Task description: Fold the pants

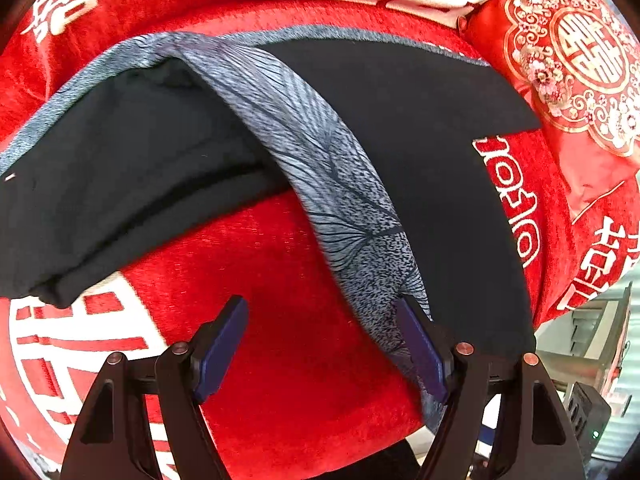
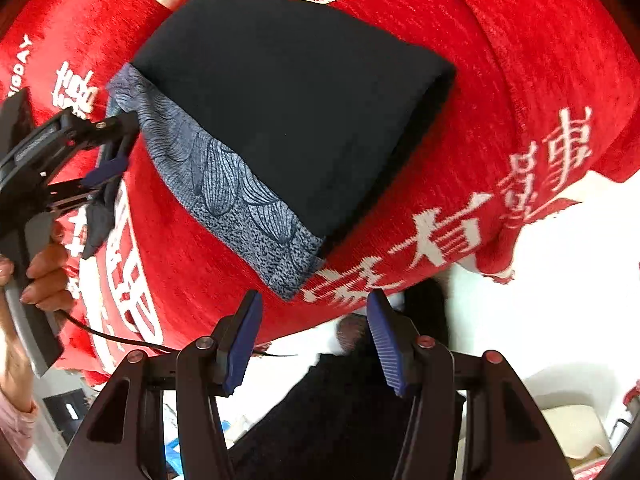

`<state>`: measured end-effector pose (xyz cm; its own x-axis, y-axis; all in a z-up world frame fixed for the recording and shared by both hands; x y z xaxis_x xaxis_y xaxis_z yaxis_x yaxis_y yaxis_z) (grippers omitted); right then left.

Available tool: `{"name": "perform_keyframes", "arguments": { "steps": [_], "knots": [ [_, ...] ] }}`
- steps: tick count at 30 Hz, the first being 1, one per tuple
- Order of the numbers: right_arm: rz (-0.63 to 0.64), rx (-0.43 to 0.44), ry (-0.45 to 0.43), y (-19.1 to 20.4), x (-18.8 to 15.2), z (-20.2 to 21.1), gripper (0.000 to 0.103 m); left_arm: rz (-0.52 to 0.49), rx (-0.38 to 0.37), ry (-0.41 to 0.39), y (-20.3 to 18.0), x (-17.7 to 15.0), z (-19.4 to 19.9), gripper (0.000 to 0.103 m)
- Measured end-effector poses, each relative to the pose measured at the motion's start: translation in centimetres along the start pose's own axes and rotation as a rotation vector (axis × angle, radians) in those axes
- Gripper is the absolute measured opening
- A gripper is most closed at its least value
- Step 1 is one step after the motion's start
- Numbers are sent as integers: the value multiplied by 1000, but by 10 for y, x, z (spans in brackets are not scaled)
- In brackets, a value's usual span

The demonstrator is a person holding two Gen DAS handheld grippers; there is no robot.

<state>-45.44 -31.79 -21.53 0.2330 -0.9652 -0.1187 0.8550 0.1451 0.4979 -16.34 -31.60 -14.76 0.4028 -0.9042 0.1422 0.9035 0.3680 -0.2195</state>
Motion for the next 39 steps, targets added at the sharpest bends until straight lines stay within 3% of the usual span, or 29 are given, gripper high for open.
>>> {"name": "perform_keyframes", "arguments": {
  "steps": [4, 7, 8, 9, 10, 11, 12, 17, 23, 26, 33, 36, 39],
  "knots": [
    [32, 104, -24, 4, 7, 2, 58, -5, 22, 6, -5, -3, -5, 78],
    [38, 134, 4, 8, 13, -7, 53, 13, 33, 1, -9, -3, -6, 78],
    [33, 133, 16, 8, 14, -7, 34, 19, 26, 0, -11, -4, -6, 77],
    [23, 142, 36, 6, 14, -7, 2, 25, 15, 0, -12, -4, -6, 60],
    [5, 177, 67, 5, 16, -6, 3, 26, -20, 2, -16, -5, -5, 47],
    [-7, 189, 81, 6, 18, -1, 3, 23, -53, 13, -20, -4, -6, 25],
    [12, 204, 86, 10, 21, 8, 3, 26, -77, 24, -23, -3, -6, 21],
    [107, 234, 49, 40, 53, 59, 3, 26, -109, -2, -38, 14, 14, 21],
    [188, 251, -72, 69, 138, 129, 3, 30, -118, -87, -50, 60, 43, 21],
    [233, 213, -127, 83, 188, 150, 3, 46, -112, -133, -51, 91, 54, 21],
    [332, 106, -229, 114, 309, 169, 3, 64, 52, -231, -37, 142, 71, 22],
    [393, -7, -258, 128, 354, 152, 4, 81, 122, -209, -25, 146, 62, 22],
    [414, -92, -224, 128, 386, 122, 7, 108, 164, -149, -14, 147, 35, 22]
  ]
}}
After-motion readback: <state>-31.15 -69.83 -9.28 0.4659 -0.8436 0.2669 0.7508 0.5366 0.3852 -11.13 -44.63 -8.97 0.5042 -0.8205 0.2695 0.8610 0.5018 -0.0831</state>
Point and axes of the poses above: each gripper's, at about its wrist camera, not at the fingertips, and z roughly against the way its jaws point, y to its left, x to its top, the point moved 1 cm from there along -z, roughly the way its jaws point, and after that the axes turned 6 degrees about -z, right-handed, at the moved point
